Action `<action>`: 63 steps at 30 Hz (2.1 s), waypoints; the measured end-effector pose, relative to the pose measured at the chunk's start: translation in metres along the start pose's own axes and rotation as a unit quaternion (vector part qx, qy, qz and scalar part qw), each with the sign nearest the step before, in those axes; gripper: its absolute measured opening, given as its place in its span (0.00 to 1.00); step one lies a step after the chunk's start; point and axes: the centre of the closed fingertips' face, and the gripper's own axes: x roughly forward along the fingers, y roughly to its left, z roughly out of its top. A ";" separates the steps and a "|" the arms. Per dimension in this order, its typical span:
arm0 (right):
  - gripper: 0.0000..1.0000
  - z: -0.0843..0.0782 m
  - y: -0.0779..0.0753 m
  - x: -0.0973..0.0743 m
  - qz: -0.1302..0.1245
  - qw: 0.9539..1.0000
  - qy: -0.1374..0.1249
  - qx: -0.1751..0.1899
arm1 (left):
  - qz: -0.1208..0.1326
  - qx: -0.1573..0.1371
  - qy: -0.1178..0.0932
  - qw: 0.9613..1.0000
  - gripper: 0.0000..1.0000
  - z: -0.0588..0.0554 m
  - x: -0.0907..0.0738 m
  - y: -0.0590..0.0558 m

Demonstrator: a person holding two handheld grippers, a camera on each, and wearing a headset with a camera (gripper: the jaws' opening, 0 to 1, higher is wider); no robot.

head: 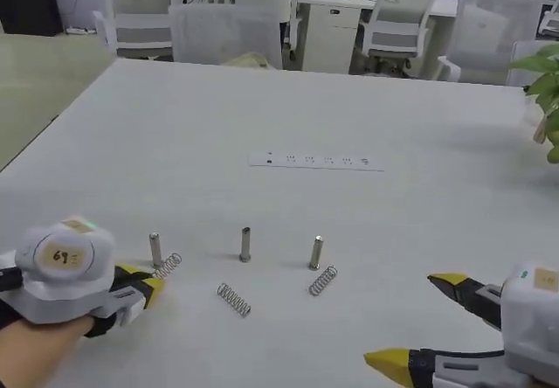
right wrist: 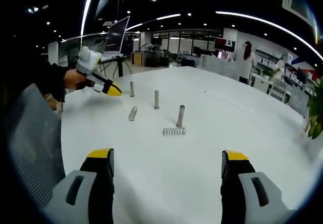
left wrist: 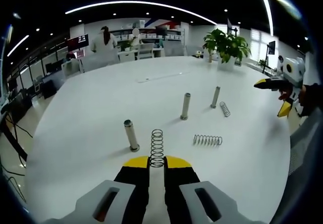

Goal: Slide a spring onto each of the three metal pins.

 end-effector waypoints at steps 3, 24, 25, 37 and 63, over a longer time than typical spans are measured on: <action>0.87 0.004 0.001 0.000 0.001 1.000 -0.004 -0.003 | -0.004 0.001 -0.007 1.000 0.03 0.004 -0.005 -0.003; 0.84 0.034 0.016 0.000 0.022 0.999 -0.027 -0.028 | -0.038 0.006 -0.062 0.997 0.03 0.024 -0.047 -0.029; 0.84 0.036 0.017 0.000 0.023 0.999 -0.028 -0.029 | -0.039 0.007 -0.063 0.997 0.03 0.024 -0.048 -0.030; 0.79 0.065 0.038 0.011 0.061 0.996 -0.045 -0.051 | -0.060 0.016 -0.080 0.995 0.03 0.030 -0.057 -0.043; 0.64 0.098 0.092 0.037 0.153 0.983 -0.059 -0.086 | -0.136 0.052 -0.092 0.985 0.03 0.037 -0.067 -0.081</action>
